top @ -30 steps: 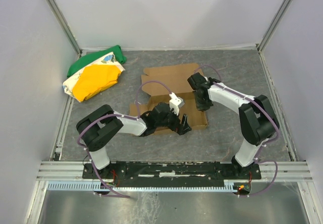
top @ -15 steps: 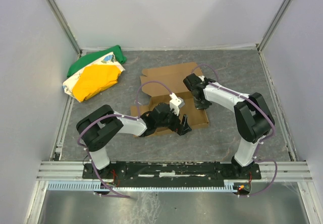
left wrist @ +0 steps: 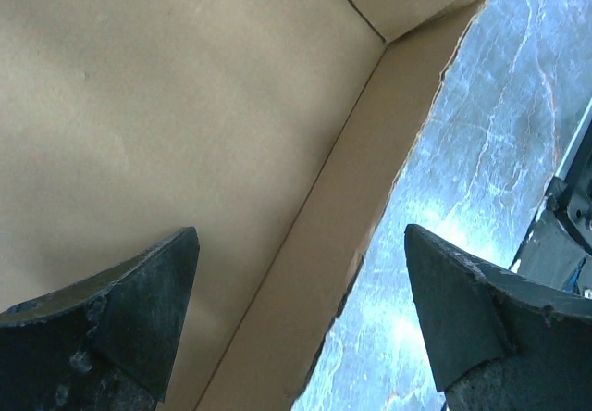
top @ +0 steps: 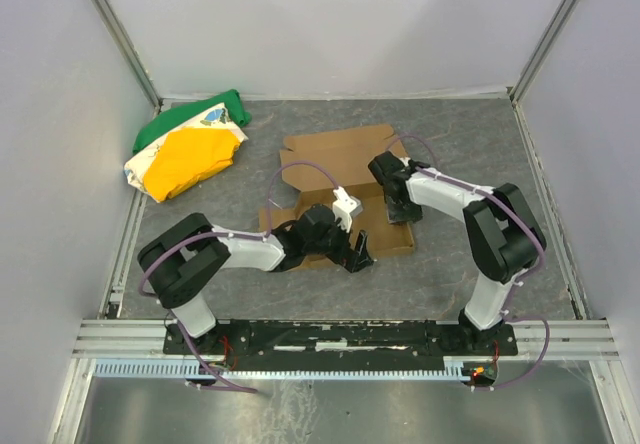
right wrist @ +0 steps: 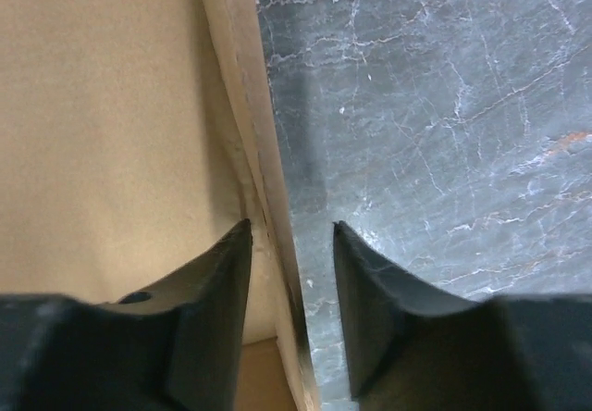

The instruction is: Fold the paper box

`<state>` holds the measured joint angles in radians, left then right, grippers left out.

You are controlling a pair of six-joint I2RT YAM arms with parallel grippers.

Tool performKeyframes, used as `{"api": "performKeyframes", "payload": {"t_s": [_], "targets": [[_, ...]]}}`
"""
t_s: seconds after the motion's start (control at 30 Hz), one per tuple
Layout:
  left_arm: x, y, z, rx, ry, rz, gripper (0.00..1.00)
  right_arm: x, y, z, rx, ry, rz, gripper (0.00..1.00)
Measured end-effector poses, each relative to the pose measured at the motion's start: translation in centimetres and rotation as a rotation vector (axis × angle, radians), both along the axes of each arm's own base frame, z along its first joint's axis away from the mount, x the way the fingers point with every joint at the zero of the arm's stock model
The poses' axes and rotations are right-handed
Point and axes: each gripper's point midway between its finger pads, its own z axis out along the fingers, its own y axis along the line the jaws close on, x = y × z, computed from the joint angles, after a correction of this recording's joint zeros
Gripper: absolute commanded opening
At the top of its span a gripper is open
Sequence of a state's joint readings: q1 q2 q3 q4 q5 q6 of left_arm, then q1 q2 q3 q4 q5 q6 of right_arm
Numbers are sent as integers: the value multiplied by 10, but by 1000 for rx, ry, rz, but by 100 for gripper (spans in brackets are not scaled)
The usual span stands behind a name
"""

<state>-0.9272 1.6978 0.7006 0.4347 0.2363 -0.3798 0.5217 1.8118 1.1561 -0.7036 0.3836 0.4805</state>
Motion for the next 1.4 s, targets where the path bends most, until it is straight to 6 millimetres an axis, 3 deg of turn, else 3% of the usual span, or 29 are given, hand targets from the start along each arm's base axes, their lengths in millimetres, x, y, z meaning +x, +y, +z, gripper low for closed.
{"api": "performKeyframes", "payload": {"t_s": [0.07,0.27,0.33,0.4,0.5,0.53,0.57,0.63,0.67,0.7,0.77,0.8,0.93,1.03,1.1,1.23,1.3,1.4], "targets": [[-4,5,0,17,8,-2,99,-2,1,6,17,-12,-2,65],[-10,18,16,42,7,3,99,2,7,45,102,-117,-6,61],[-8,22,36,19,-29,13,99,3,8,62,135,-168,-8,56],[-3,26,69,-39,-86,33,99,2,8,80,167,-224,-9,38],[15,47,128,-155,-182,124,99,-5,3,106,226,-324,-13,36],[26,62,149,-195,-202,209,87,-8,2,114,255,-361,-15,36],[38,81,167,-233,-207,321,68,-13,2,121,291,-395,-11,30],[55,117,194,-301,-204,511,33,-21,6,130,376,-437,18,3],[65,140,205,-330,-210,608,14,-24,13,130,432,-439,46,2],[74,156,207,-336,-202,686,4,-26,16,128,448,-429,61,2],[88,178,200,-267,-148,810,4,-23,17,120,440,-398,50,2],[91,182,199,-260,-145,825,10,-21,17,111,427,-374,39,2],[114,174,138,-34,46,848,16,-20,6,78,382,-295,-26,2],[100,178,76,117,193,853,27,-18,-6,81,351,-325,-68,6],[84,186,54,169,252,865,28,-16,-11,87,340,-354,-79,8],[81,190,51,178,275,894,27,-10,-17,92,321,-368,-84,11],[86,189,53,181,274,900,27,-6,-18,86,311,-345,-86,21],[95,184,50,182,275,900,26,-2,-14,67,317,-276,-66,22]]}}
